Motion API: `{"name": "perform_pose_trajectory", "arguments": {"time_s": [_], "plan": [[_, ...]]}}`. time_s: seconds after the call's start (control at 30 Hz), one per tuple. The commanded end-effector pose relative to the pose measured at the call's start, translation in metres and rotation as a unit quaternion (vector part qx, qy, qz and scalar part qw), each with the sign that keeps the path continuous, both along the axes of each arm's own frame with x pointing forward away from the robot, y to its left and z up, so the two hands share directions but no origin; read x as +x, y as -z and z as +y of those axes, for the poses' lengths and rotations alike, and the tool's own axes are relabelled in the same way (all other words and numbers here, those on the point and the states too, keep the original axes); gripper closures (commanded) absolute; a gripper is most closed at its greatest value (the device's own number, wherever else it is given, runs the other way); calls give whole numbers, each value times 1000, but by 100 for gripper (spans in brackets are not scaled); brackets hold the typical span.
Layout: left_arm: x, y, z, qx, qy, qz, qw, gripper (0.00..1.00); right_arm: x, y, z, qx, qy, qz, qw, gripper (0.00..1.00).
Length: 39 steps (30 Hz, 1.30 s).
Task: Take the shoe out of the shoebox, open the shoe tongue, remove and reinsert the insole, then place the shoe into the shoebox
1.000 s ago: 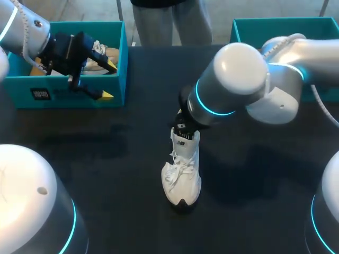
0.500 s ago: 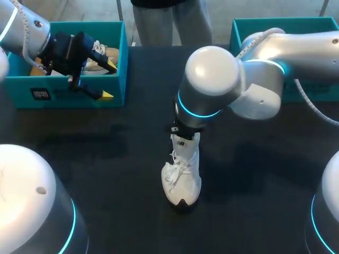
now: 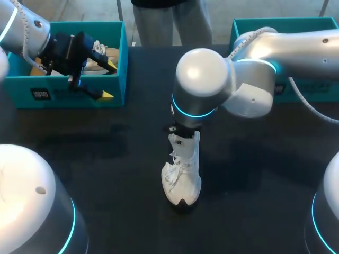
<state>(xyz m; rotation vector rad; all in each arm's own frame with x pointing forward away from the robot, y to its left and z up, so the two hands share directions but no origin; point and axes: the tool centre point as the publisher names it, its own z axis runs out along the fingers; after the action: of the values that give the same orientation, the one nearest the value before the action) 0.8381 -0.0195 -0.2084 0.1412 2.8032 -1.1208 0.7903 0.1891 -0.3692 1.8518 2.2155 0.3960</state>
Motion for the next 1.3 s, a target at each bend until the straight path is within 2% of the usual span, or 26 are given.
{"name": "perform_pose_trajectory", "arguments": {"time_s": [0.03, 0.23, 0.37, 0.83, 0.93, 1.1, 1.3], "plan": [[-1, 0, 0, 2, 0, 0, 1000, 0, -5, -19, -1, -9, 1, -16, 1000, 100], [-1, 0, 0, 2, 0, 0, 1000, 0, 8, -15, -1, -21, 0, -44, 999, 100], [-1, 0, 0, 2, 0, 0, 1000, 0, 16, -4, -2, -29, 9, -59, 998, 100], [-1, 0, 0, 2, 0, 0, 1000, 0, 16, 28, -7, -35, 14, -27, 999, 100], [-1, 0, 0, 2, 0, 0, 1000, 0, 12, 24, -9, -34, 17, -28, 999, 100], [-1, 0, 0, 2, 0, 0, 1000, 0, 10, 4, -12, -40, 19, -55, 998, 100], [-1, 0, 0, 2, 0, 0, 1000, 0, 20, -5, -11, -34, 20, -86, 996, 100]]}}
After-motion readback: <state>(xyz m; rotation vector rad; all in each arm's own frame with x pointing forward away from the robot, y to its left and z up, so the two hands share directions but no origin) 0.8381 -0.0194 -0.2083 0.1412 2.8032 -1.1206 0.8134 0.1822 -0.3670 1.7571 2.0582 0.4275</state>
